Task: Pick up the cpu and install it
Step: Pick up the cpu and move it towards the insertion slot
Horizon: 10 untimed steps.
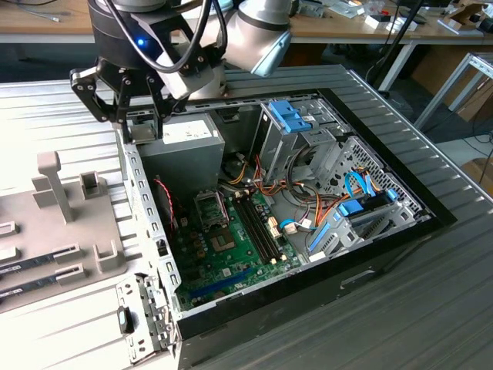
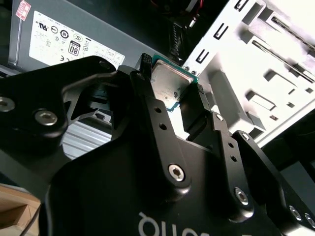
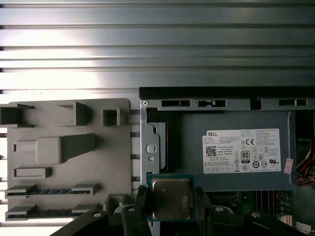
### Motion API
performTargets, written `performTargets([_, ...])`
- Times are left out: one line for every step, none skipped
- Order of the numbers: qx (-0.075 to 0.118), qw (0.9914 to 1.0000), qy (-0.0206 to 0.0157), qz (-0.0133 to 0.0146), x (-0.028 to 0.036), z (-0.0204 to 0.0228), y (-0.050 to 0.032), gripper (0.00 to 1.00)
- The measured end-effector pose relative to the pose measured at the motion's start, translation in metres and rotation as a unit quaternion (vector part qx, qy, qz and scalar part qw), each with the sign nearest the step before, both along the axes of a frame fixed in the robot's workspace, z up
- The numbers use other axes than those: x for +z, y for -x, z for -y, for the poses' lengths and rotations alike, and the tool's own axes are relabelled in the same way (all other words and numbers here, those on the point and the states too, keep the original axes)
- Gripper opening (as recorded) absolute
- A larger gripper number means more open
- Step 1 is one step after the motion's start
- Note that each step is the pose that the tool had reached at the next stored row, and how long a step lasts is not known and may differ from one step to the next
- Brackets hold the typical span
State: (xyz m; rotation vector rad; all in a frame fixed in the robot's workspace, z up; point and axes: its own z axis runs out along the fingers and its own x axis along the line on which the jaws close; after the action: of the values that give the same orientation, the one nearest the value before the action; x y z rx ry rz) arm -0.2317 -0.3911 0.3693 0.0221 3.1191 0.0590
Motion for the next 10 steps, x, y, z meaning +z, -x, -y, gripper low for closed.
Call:
performTargets([0.0, 1.0, 0.0, 0.0, 0.0, 0.0, -0.0006, 0.47])
performTargets([0.0, 1.0, 0.0, 0.0, -0.0001, 0.0, -0.0012, 0.47])
performTargets([0.0, 1.0, 0.0, 0.0, -0.0001, 0.0, -0.0018, 0.47])
performTargets([0.0, 1.0, 0.0, 0.0, -0.0002, 0.0, -0.0026, 0.47])
performTargets([0.0, 1.0, 0.0, 0.0, -0.0003, 0.0, -0.0031, 0.47])
performTargets([0.0, 1.0, 0.0, 0.0, -0.0004, 0.0, -0.0042, 0.47])
performTargets([0.0, 1.0, 0.0, 0.0, -0.0004, 0.0, -0.0047, 0.47])
performTargets([0.0, 1.0, 0.0, 0.0, -0.0005, 0.0, -0.0053, 0.47])
performTargets([0.0, 1.0, 0.0, 0.0, -0.0005, 0.0, -0.0059, 0.47])
performTargets([0.0, 1.0, 0.0, 0.0, -0.0006, 0.0, -0.0065, 0.47])
